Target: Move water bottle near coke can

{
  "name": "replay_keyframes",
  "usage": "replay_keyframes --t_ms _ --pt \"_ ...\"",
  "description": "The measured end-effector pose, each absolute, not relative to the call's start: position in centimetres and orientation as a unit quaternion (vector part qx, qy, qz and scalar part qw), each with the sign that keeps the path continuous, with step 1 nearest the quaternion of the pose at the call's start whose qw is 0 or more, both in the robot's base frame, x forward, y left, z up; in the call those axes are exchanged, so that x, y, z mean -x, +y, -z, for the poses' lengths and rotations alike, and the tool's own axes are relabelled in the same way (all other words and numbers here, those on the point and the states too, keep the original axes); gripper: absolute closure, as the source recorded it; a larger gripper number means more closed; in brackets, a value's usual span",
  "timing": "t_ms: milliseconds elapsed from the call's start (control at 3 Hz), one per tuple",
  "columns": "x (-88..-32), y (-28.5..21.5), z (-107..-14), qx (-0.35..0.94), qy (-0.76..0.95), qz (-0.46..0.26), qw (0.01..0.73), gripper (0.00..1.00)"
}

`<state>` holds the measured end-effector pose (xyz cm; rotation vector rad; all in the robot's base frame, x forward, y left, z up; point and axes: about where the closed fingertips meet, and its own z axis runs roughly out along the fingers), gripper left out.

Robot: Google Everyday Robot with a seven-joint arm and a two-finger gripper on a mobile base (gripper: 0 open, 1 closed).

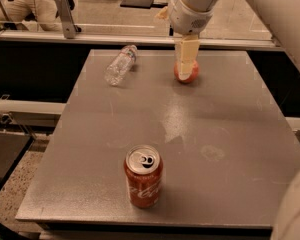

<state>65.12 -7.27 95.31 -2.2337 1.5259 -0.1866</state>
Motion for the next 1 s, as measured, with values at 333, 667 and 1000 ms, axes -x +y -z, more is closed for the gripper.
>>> replay_keyframes --t_ms 333,667,1000 --pt "-67.7 -3.5 -94.4 0.846 0.485 0.064 0.212 0.0" --pt "-69.7 -0.4 -93.3 0.876 0.432 0.068 0.205 0.0" --pt "-71.3 2.1 -91.7 0.9 0.383 0.088 0.189 0.0"
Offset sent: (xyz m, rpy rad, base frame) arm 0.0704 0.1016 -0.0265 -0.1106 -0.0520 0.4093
